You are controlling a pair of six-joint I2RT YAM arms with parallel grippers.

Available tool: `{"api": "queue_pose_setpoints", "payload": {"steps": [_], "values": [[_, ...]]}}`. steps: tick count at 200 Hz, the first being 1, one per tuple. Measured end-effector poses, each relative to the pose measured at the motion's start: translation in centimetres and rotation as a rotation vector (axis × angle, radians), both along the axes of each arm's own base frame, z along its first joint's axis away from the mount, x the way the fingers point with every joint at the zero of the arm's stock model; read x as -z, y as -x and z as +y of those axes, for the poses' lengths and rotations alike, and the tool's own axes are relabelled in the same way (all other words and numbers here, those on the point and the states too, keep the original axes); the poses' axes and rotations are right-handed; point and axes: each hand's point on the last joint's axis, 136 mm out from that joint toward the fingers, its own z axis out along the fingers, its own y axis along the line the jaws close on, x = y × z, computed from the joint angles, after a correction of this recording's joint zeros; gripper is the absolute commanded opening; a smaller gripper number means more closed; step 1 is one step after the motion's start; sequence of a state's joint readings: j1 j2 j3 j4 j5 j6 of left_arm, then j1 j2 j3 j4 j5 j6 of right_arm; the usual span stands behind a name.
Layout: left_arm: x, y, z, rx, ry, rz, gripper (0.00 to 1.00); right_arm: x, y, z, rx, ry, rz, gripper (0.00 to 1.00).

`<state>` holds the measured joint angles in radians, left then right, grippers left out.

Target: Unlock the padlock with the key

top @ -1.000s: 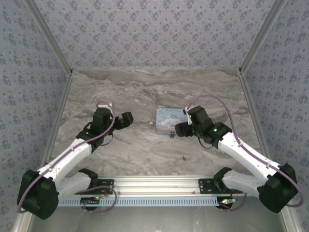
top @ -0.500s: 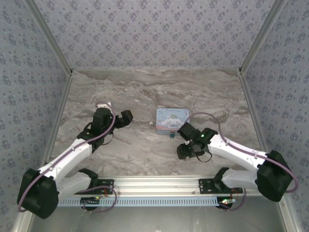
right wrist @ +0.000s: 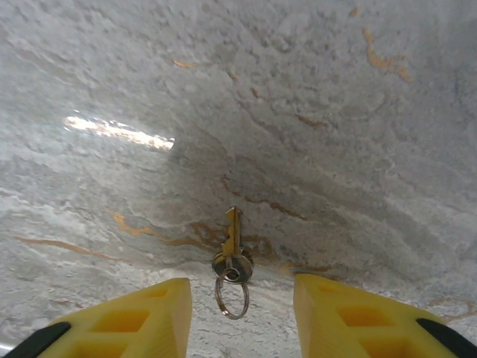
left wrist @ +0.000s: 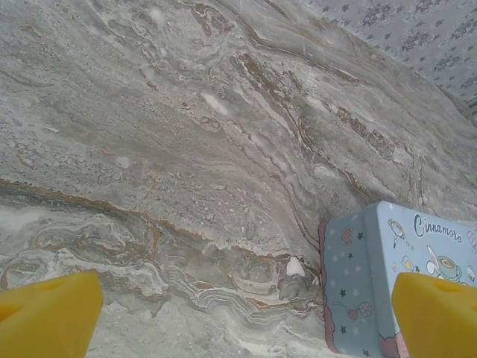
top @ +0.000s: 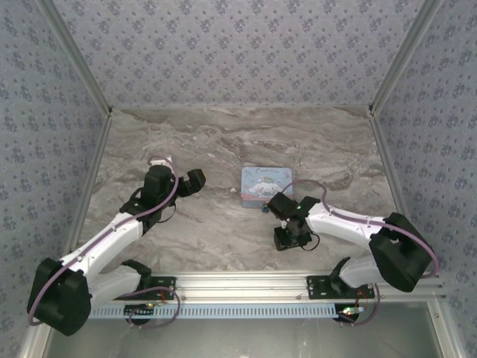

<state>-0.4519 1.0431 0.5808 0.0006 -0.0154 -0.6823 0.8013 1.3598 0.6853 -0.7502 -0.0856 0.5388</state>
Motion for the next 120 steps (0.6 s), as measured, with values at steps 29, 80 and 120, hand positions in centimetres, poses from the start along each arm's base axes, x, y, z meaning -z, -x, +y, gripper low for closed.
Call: {"api": "queue_pose_setpoints", "payload": {"steps": [29, 80, 120], "values": [[0.00, 0.00, 0.01, -0.001, 0.000, 0.000, 1.00, 0.38, 0.00, 0.02, -0.003, 0.008, 0.008, 0.35], [0.01, 0.00, 0.01, -0.001, 0.000, 0.001, 0.99, 0.72, -0.07, -0.04, -0.009, 0.023, 0.007, 0.28], [0.02, 0.00, 0.02, -0.001, 0.000, 0.001, 0.99, 0.79, -0.10, -0.25, -0.012, 0.044, 0.006, 0.21]]}}
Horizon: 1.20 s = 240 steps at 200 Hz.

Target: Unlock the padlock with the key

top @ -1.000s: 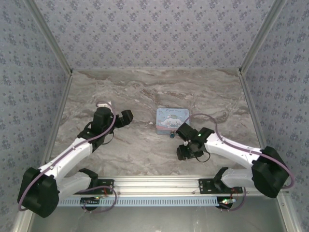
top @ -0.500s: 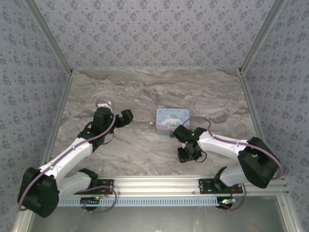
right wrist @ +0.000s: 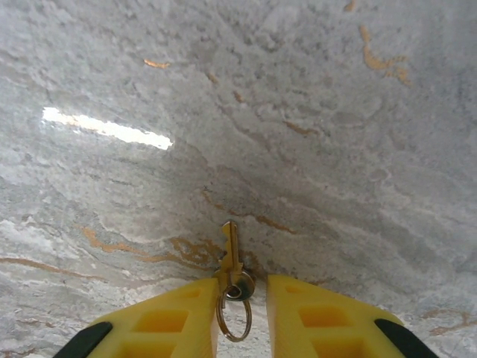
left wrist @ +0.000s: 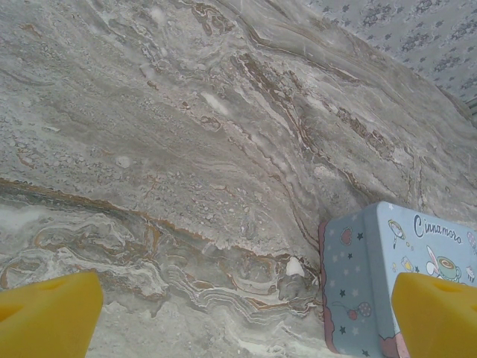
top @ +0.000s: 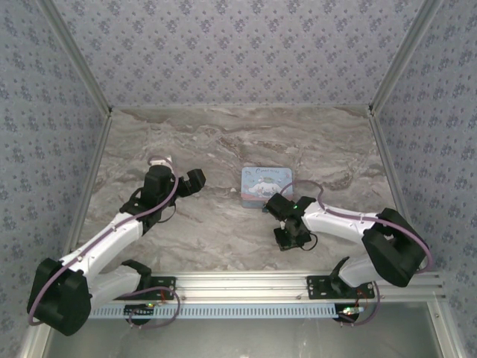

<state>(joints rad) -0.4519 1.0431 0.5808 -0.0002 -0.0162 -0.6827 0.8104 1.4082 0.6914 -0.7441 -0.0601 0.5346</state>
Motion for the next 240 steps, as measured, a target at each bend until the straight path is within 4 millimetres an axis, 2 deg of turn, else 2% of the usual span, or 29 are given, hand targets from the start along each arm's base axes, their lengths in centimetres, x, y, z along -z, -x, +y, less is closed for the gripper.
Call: {"api": "queue_pose_setpoints", "payload": {"steps": [65, 94, 125, 146, 185, 240], "values": [[-0.4, -0.1, 0.0, 0.000, 0.002, -0.004, 0.99, -0.2, -0.1, 0.0, 0.000, 0.008, -0.008, 0.00], [-0.6, -0.1, -0.1, 0.001, 0.004, -0.008, 0.99, -0.3, -0.3, 0.3, 0.001, -0.010, -0.014, 0.00], [-1.2, -0.1, -0.2, 0.004, 0.007, -0.008, 0.99, -1.0, -1.4, 1.5, 0.022, -0.108, -0.060, 0.00], [-2.4, -0.3, -0.7, 0.023, 0.028, -0.024, 0.99, -2.6, -2.9, 2.1, 0.063, -0.204, -0.131, 0.00], [-5.8, -0.6, -2.2, 0.077, 0.104, -0.057, 0.98, -7.5, -7.0, 3.5, 0.144, -0.434, -0.350, 0.00], [-10.8, -1.0, -5.5, 0.168, 0.275, -0.057, 0.86, -14.6, -13.1, 4.8, 0.275, -0.688, -0.667, 0.00]]}}
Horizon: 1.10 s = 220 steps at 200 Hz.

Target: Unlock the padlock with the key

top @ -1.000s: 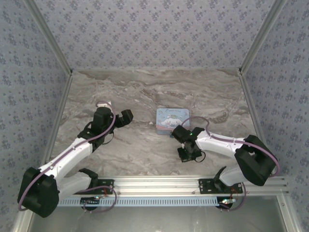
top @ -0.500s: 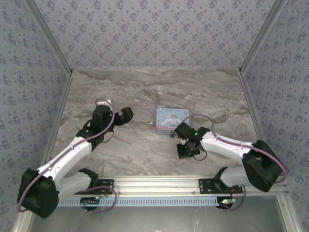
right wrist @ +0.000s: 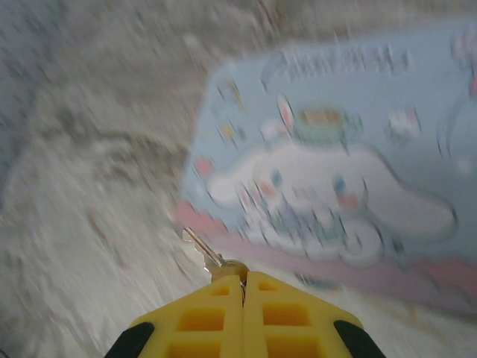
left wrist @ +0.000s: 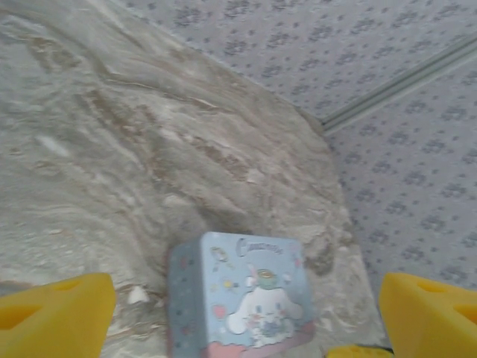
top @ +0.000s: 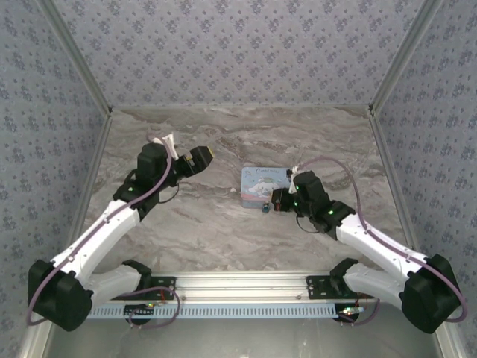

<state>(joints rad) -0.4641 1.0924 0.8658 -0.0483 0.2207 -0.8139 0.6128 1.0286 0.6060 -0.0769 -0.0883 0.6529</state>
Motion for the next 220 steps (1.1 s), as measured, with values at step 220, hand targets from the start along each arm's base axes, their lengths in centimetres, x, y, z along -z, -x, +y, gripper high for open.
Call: {"api": "queue_pose_setpoints", "payload": {"steps": [220], "values": [[-3.6, -0.4, -10.2, 0.258, 0.020, -0.036, 0.50, -11.2, -4.8, 6.9, -0.032, -0.293, -0.290, 0.00]]}}
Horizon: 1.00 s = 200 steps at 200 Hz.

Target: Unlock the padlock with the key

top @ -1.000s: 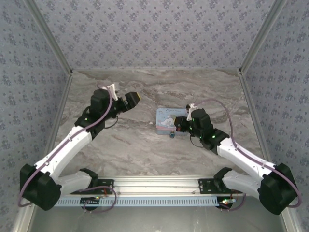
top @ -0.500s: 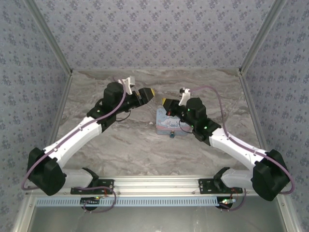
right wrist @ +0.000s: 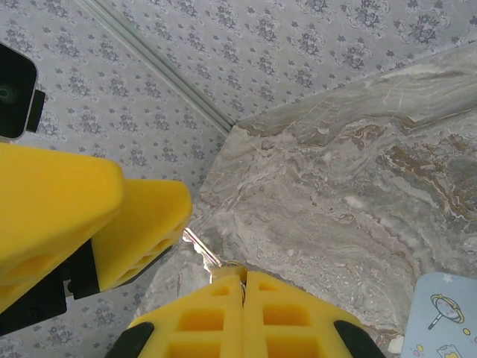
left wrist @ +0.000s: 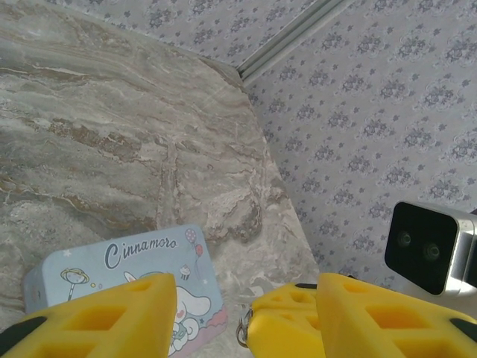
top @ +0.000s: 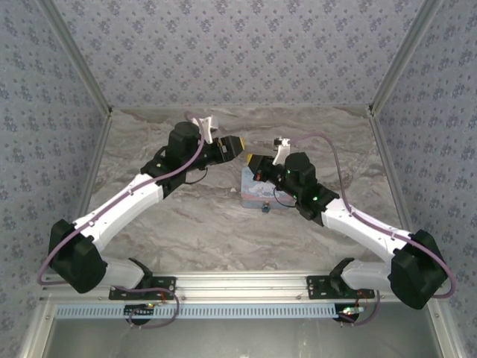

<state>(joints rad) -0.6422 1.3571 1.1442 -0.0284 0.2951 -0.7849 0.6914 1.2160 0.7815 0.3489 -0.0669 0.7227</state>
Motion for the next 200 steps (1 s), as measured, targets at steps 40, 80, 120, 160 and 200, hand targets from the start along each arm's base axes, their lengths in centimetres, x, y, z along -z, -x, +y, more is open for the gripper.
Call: {"api": "queue_pose_setpoints", "payload": {"steps": [40, 80, 120, 160, 200], "values": [[0.5, 0.4, -0.6, 0.019, -0.014, 0.005, 0.42, 0.2, 0.0, 0.5, -0.009, 0.003, 0.005, 0.00], [1.0, 0.2, -0.9, 0.022, -0.023, 0.014, 0.33, 0.2, 0.2, 0.7, -0.014, 0.003, 0.005, 0.00], [1.1, 0.2, -0.9, 0.020, -0.025, 0.015, 0.23, 0.2, 0.1, 0.7, -0.015, 0.003, 0.005, 0.00], [1.1, 0.1, -0.8, 0.017, -0.028, 0.012, 0.18, 0.1, 0.1, 0.9, -0.018, -0.003, 0.002, 0.00], [1.5, 0.1, -0.6, 0.008, -0.043, 0.019, 0.09, -0.3, 0.2, 1.1, -0.032, -0.014, -0.007, 0.00]]}}
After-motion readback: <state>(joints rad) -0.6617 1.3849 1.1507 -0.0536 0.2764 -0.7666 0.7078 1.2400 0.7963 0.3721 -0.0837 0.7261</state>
